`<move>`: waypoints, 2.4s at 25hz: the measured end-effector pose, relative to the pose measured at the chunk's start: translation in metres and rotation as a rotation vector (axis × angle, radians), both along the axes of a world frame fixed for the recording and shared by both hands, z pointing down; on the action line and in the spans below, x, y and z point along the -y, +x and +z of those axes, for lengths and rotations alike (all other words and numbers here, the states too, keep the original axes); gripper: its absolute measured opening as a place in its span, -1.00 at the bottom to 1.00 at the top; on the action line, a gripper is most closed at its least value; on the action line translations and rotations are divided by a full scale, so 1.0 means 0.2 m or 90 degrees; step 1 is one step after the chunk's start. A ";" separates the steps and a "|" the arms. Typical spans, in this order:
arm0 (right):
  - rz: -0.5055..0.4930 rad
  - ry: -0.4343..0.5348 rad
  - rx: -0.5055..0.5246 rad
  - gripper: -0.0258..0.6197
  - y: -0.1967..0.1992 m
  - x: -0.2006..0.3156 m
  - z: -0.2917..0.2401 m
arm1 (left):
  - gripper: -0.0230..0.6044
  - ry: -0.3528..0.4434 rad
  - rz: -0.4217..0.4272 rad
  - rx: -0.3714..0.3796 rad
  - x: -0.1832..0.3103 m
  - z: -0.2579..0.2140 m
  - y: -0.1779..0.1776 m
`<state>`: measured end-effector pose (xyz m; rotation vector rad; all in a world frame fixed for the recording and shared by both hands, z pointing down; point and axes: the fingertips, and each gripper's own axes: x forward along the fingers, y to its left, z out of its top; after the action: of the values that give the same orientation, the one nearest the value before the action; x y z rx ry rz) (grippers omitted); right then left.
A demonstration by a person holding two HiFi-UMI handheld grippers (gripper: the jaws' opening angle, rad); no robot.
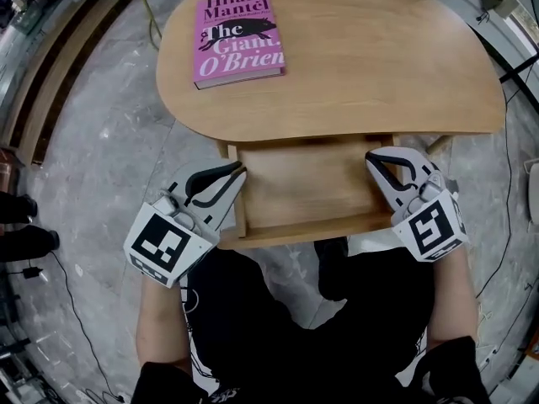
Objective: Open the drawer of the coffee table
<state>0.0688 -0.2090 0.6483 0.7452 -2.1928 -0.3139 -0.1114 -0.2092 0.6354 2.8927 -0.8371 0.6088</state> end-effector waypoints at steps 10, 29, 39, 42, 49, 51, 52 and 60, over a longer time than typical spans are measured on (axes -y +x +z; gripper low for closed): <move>0.094 -0.015 0.175 -0.91 0.06 0.19 -0.14 | -0.89 0.015 -0.117 -0.077 0.18 -0.17 0.07; 0.085 -0.143 0.258 -0.91 -0.26 -0.14 -1.39 | -0.89 -0.123 -0.226 -0.136 -0.11 -1.43 0.01; 0.071 -0.123 0.299 -0.91 -0.47 -0.43 -2.05 | -0.89 -0.078 -0.266 -0.141 -0.38 -2.06 -0.19; 0.086 -0.108 0.319 -0.91 -0.47 -0.54 -2.19 | -0.89 -0.065 -0.269 -0.139 -0.48 -2.19 -0.24; 0.108 -0.085 0.325 -0.91 -0.46 -0.81 -2.41 | -0.89 -0.049 -0.271 -0.143 -0.68 -2.42 -0.33; 0.108 -0.086 0.325 -0.91 -0.43 -0.87 -2.46 | -0.89 -0.044 -0.271 -0.143 -0.72 -2.46 -0.32; 0.109 -0.083 0.325 -0.91 -0.41 -0.89 -2.48 | -0.89 -0.041 -0.271 -0.141 -0.74 -2.48 -0.31; 0.106 -0.054 0.352 -0.91 -0.24 -0.93 -2.68 | -0.90 -0.028 -0.280 -0.124 -0.82 -2.60 -0.20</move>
<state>0.0202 -0.0230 0.1123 1.0532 -2.6102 0.0844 -0.1516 -0.0445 0.1163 2.5453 -1.3462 0.2906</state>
